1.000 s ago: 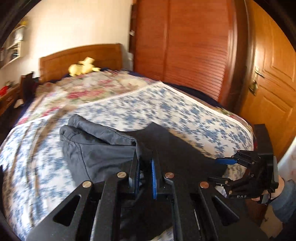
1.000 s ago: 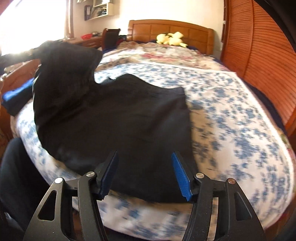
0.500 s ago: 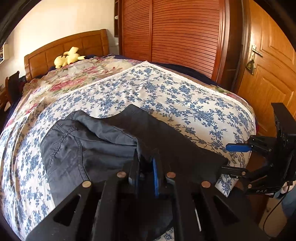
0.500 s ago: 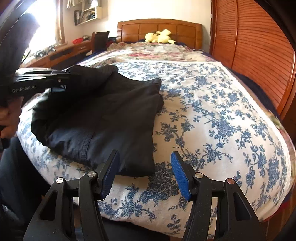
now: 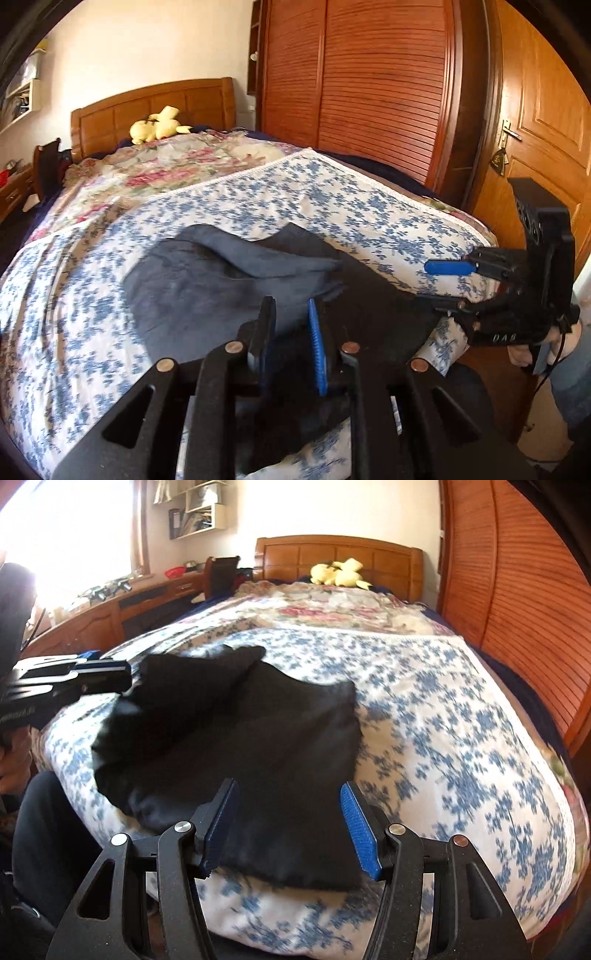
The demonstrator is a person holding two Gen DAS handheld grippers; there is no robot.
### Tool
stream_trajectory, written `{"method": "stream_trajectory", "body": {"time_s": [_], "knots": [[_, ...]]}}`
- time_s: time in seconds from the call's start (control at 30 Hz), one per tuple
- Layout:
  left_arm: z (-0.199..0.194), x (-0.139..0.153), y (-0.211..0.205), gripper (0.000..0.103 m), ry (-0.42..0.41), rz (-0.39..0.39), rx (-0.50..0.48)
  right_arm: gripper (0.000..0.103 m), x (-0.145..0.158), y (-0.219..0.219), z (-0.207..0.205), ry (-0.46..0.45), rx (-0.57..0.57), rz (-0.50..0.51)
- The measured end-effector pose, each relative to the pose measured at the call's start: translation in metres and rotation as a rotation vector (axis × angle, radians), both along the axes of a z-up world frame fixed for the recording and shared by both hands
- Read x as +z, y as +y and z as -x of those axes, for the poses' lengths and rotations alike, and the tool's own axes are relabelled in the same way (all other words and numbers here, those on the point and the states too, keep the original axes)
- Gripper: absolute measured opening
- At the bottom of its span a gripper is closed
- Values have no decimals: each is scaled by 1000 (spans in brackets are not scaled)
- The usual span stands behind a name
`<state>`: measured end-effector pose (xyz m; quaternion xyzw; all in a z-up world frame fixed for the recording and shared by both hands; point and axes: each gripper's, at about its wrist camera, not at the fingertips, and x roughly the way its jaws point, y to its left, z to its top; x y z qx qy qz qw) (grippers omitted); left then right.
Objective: Fold large clothes
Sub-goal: 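Grasp the jacket edge with the left tool, fold it over, release, then grasp the jacket bundle with the right tool, fold it over, release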
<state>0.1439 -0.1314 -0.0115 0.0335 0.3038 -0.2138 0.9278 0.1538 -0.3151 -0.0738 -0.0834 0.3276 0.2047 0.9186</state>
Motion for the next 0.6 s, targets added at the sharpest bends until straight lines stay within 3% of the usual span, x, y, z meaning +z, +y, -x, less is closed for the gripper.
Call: {"method": "stream_trajectory", "body": {"time_s": [0.3,0.6], "knots": [[23,-19,78,21,-5,31,115,59,21,62,-13,-46,71,-12],[38,-40,134,22,9,42,198,61,16,108,-39,-16,69,-61]]}}
